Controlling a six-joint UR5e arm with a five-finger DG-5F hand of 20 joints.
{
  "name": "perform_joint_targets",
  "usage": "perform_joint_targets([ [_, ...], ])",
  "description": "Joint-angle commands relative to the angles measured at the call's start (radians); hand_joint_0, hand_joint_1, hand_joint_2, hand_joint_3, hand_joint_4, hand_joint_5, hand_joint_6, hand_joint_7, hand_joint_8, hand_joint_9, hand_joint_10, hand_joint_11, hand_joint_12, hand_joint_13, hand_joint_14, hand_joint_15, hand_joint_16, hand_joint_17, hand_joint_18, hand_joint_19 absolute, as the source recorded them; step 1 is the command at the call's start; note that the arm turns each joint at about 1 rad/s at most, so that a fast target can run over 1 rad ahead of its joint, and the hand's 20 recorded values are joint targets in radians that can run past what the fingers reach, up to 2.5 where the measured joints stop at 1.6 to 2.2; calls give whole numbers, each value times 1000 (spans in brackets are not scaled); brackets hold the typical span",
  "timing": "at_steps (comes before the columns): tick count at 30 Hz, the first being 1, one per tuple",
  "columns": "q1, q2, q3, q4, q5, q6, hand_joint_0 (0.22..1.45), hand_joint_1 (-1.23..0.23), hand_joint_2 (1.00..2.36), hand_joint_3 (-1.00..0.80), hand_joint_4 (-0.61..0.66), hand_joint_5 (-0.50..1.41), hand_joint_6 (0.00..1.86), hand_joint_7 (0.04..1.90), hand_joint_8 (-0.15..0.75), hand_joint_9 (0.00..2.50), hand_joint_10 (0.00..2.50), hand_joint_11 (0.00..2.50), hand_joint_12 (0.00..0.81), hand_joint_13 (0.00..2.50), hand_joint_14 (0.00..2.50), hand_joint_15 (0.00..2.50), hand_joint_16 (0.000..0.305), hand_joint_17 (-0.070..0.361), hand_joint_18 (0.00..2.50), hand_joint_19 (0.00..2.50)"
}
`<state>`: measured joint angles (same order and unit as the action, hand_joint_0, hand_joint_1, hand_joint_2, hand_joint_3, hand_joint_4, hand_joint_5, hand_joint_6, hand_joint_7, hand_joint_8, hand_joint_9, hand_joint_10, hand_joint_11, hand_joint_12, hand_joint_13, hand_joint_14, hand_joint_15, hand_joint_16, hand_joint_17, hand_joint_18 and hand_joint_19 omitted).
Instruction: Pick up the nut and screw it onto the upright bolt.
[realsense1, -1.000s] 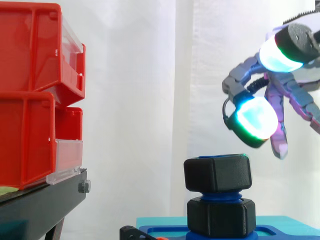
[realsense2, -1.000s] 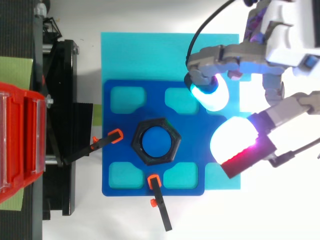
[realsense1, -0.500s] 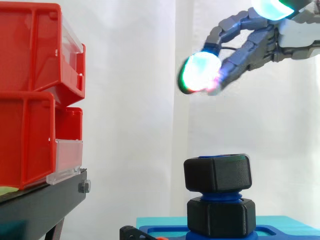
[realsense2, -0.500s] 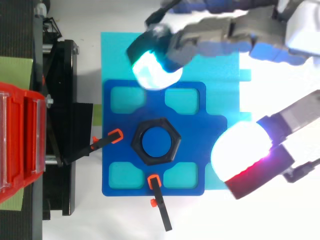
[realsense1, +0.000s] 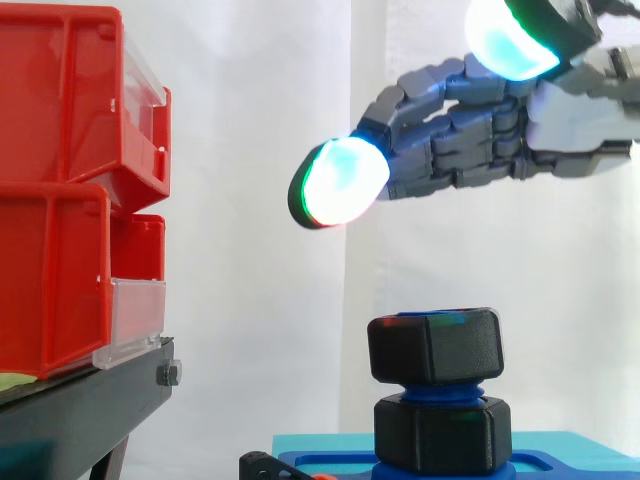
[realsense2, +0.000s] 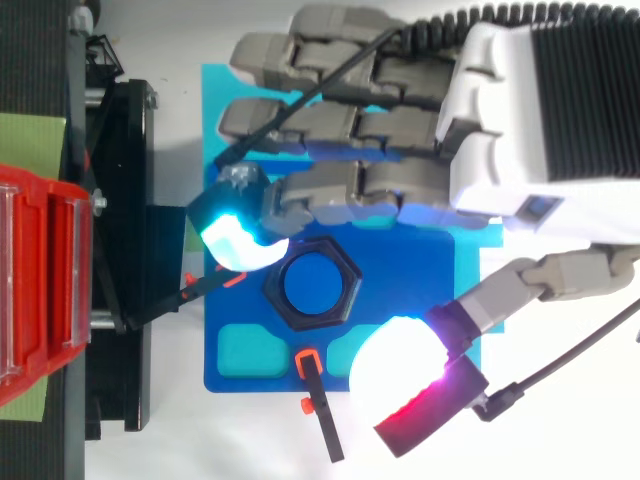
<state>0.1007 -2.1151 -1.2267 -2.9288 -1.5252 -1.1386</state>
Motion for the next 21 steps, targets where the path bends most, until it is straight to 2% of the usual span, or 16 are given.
perform_joint_targets([
  [1, 10, 0, -57, 96, 2, 3, 418, -113, 1000, -500, 41, -235, 500, 550, 195, 173, 0, 0, 371, 0, 0, 0, 58, 130, 0, 0],
  [4, 11, 0, -74, 112, 3, 6, 420, -111, 1000, -500, 43, -233, 500, 560, 195, 172, 0, 0, 369, 0, 0, 0, 58, 131, 0, 0],
  [12, 2, 0, -76, 51, 0, 5, 423, -105, 1000, -500, 64, -223, 501, 591, 200, 173, 0, 0, 371, 0, 0, 0, 59, 132, 0, 0],
  [21, -4, 0, -76, 59, -3, -1, 425, -102, 1000, -500, 70, -217, 501, 611, 206, 182, 0, 0, 370, 0, 0, 0, 59, 134, 0, 0],
])
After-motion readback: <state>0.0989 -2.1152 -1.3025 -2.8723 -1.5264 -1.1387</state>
